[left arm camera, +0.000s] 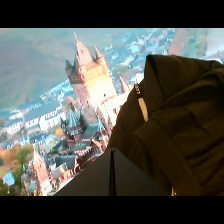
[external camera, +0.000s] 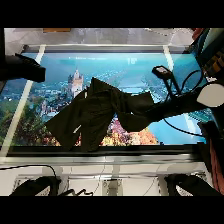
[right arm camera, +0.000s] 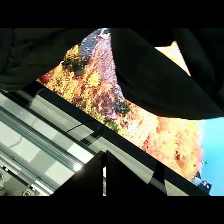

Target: Fold the clothes and pants, and hang the long-sleeved shirts on hangers.

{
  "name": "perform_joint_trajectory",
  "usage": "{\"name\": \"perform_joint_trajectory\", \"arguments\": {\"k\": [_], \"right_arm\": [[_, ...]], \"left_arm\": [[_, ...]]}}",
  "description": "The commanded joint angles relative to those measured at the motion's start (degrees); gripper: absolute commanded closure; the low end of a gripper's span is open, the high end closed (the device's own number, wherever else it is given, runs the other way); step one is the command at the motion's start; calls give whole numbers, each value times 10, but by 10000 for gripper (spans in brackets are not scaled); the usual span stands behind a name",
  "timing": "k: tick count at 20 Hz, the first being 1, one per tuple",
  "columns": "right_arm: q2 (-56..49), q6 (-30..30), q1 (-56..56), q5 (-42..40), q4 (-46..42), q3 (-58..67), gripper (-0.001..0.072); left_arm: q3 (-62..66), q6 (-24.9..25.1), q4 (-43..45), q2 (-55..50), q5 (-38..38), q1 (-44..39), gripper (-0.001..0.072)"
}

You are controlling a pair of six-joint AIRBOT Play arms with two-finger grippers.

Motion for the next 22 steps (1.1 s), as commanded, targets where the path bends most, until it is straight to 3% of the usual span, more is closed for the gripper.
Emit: {"name": "perform_joint_trajectory", "arguments": {"k": [1, 6, 9, 10, 12, 15, 19, 21, 22], "right_arm": [[-4, -5, 37, -85, 3, -26, 678], [-23, -22, 78, -104, 69, -163, 678], [-23, -23, 129, -193, 183, -277, 676], [-23, -23, 151, -236, 209, -299, 641], [-26, -19, 200, -328, 217, -312, 378], [-64, -24, 249, -402, 218, -307, 379], [-170, -99, 278, -366, 151, -239, 347], [-210, -199, 294, -359, 129, -190, 163], [-225, -263, 307, -369, 108, -168, 138]], "left_arm": [[0, -2, 5, 11, -31, 15, 689], [0, -2, 5, 43, -34, 50, 689], [0, -2, 4, 53, -34, 52, 689], [0, -2, 4, 53, -34, 52, 689], [0, -2, 4, 52, -34, 52, 689], [0, -2, 4, 52, -34, 52, 689], [0, -2, 4, 53, -34, 52, 689], [0, -2, 4, 53, -34, 52, 689], [0, -2, 4, 53, -34, 52, 689]]}}
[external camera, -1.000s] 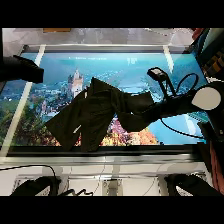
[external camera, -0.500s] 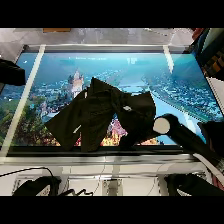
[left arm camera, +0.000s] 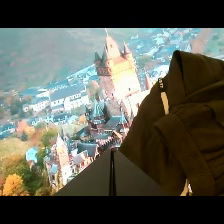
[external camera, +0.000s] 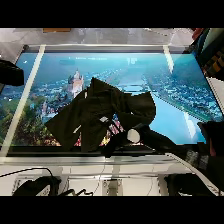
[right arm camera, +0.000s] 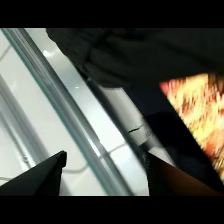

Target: Fold the clothes and pants, and hang the long-sleeved shirts on hangers.

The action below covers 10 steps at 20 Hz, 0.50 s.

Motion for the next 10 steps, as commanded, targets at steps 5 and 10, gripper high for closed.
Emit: {"name": "perform_joint_trajectory", "arguments": {"k": [5, 10], "right_arm": [[-89, -343, 119, -182, -147, 80, 16], [-140, -344, 158, -223, -147, 81, 21]], "left_arm": [[0, 0, 0, 0, 0, 0, 689], [0, 0, 0, 0, 0, 0, 688]]}}
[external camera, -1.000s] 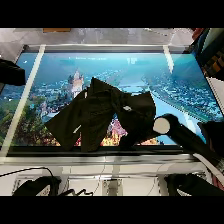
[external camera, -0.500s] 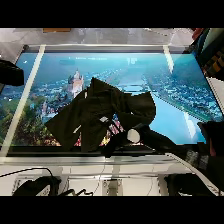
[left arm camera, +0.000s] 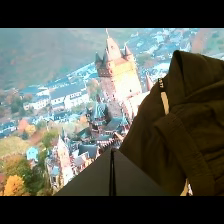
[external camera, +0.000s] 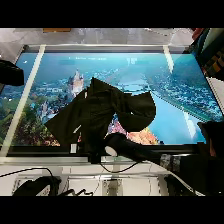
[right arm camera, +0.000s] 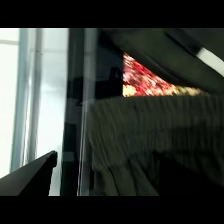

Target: Fold the clothes and pants, and hang the long-sleeved shirts on hangers.

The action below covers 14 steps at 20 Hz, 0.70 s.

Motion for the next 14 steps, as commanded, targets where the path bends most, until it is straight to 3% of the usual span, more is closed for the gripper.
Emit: {"name": "perform_joint_trajectory", "arguments": {"k": [1, 4, 9, 14], "right_arm": [[-35, -33, 26, -50, -15, 4, 21], [-52, -33, 27, -59, -16, 4, 26], [-83, -29, 26, -58, -40, 34, 102], [-122, 39, 0, -25, -90, 97, 128]], "left_arm": [[0, 0, 0, 0, 0, 0, 689], [0, 0, 0, 0, 0, 0, 689], [0, 0, 0, 0, 0, 0, 689], [0, 0, 0, 0, 0, 0, 689]]}}
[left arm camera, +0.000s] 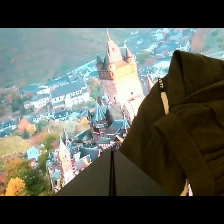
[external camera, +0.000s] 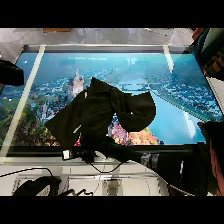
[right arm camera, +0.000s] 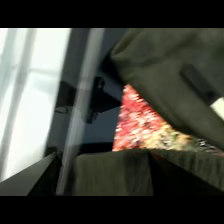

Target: Fold the clothes and pants, and hang the long-sleeved shirts on hangers.

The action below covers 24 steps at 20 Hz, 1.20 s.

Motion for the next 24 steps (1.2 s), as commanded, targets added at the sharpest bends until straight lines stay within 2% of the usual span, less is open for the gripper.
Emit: {"name": "perform_joint_trajectory", "arguments": {"k": [1, 2, 3, 8, 12, 14, 18, 19, 21, 24], "right_arm": [[-23, 42, -19, 46, -52, 33, 129], [-22, 42, -23, 58, -63, 33, 132], [-22, 42, -23, 68, -72, 33, 166], [-19, 43, -2, 82, -74, 33, 168], [-14, 46, 7, 103, -106, 34, 349], [-4, 47, 7, 104, -115, 40, 477], [29, 47, 4, 104, -157, 61, 677], [39, 48, -1, 104, -160, 66, 678], [63, 97, -22, 102, -162, 70, 678], [107, 256, -86, 102, -162, 70, 678]], "left_arm": [[0, 0, 0, 0, 0, 0, 689], [0, 0, 0, 0, 0, 0, 689], [0, 0, 0, 0, 0, 0, 689], [0, 0, 0, 0, 0, 0, 689], [0, 0, 0, 0, 0, 0, 689], [0, 0, 0, 0, 0, 0, 689], [0, 0, -2, 0, 0, 0, 689], [0, 0, -2, 0, 0, 0, 689], [0, 0, -2, -2, 0, 0, 689], [0, 0, -2, -7, 0, 0, 689]]}}
